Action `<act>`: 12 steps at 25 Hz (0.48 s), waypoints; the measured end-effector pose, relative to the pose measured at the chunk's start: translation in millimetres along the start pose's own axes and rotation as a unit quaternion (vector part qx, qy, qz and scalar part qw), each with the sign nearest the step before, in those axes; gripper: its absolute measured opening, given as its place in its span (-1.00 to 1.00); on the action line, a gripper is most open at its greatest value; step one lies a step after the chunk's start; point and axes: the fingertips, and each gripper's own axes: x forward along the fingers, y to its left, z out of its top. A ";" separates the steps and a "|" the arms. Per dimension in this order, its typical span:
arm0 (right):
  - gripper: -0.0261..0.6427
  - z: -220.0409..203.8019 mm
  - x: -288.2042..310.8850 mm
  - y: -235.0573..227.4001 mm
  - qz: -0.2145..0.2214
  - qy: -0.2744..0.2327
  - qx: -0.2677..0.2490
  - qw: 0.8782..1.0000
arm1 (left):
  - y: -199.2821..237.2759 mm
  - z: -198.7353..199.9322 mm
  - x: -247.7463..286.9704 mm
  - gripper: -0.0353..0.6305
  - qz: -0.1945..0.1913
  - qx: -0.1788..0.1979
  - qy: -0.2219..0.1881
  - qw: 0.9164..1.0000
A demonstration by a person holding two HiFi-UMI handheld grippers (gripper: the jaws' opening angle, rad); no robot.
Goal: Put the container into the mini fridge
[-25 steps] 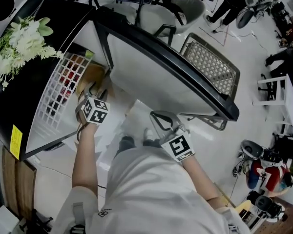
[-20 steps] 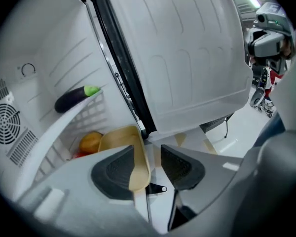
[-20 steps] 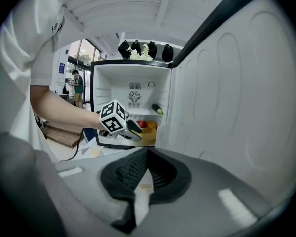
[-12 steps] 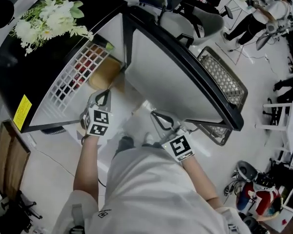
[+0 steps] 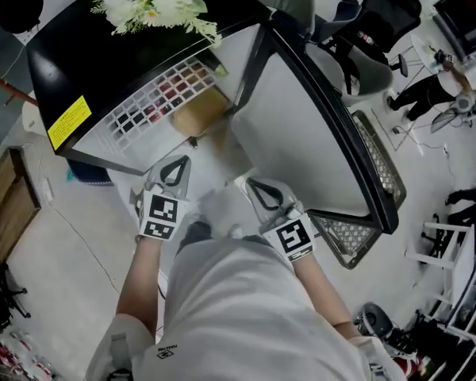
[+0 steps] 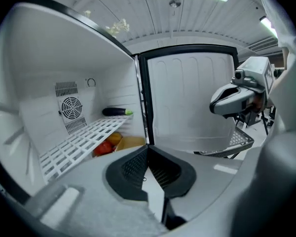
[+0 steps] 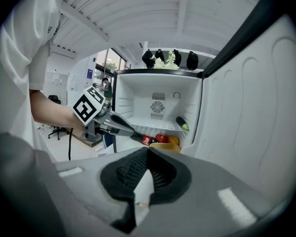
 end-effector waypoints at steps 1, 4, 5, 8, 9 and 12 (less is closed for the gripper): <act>-0.91 3.2 2.9 2.2 0.009 -0.004 -0.004 1.000 | 0.7 0.5 -6.8 -0.87 0.007 -0.009 -0.004 1.000; -0.91 13.6 9.1 10.6 0.033 -0.015 -0.016 0.999 | 1.1 4.4 -28.4 -0.87 0.021 -0.044 -0.023 0.999; -0.91 17.2 10.3 13.6 0.040 -0.018 -0.017 0.999 | 0.6 5.4 -35.5 -0.87 0.025 -0.051 -0.028 0.998; -0.91 31.3 13.0 24.2 0.060 -0.033 -0.022 0.997 | 0.0 5.9 -56.0 -0.87 0.039 -0.059 -0.034 0.997; -0.91 36.1 14.1 28.7 0.067 -0.038 -0.023 0.997 | 0.8 5.8 -63.3 -0.87 0.045 -0.063 -0.037 0.996; -0.91 47.7 16.9 41.3 0.086 -0.052 -0.034 0.994 | 3.7 8.5 -84.6 -0.87 0.064 -0.073 -0.051 0.994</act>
